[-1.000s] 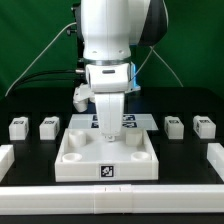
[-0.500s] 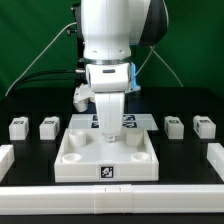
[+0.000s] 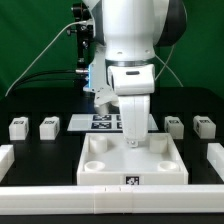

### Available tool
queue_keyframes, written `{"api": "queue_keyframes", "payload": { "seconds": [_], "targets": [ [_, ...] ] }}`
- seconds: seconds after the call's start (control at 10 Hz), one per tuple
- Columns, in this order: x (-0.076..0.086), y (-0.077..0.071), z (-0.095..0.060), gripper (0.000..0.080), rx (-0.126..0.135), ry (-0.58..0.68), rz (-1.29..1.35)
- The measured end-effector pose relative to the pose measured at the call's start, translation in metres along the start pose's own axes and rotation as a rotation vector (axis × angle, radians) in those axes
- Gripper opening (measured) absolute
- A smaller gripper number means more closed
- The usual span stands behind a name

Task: Assemble one leg

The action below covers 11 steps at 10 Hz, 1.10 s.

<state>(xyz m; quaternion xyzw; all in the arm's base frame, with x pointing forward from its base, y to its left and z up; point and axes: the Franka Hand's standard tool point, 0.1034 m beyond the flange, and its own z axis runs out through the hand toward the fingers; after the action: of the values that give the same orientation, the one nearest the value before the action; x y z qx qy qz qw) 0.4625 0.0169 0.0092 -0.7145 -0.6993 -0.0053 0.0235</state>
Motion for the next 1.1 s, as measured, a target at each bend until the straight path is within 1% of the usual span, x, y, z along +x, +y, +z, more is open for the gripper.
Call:
{"api": "queue_keyframes", "payload": {
  "seconds": [0.2, 0.4, 0.6, 0.8, 1.1],
  "targets": [
    [0.017, 0.012, 0.001, 0.0063, -0.006, 0.007, 0.015],
    [0.037, 0.021, 0.003, 0.0063, -0.015, 0.015, 0.035],
    [0.05, 0.028, 0.003, 0.0063, -0.02, 0.018, 0.022],
    [0.057, 0.031, 0.003, 0.0063, -0.024, 0.022, 0.011],
    [0.057, 0.031, 0.003, 0.0063, -0.027, 0.023, 0.012]
  ]
}}
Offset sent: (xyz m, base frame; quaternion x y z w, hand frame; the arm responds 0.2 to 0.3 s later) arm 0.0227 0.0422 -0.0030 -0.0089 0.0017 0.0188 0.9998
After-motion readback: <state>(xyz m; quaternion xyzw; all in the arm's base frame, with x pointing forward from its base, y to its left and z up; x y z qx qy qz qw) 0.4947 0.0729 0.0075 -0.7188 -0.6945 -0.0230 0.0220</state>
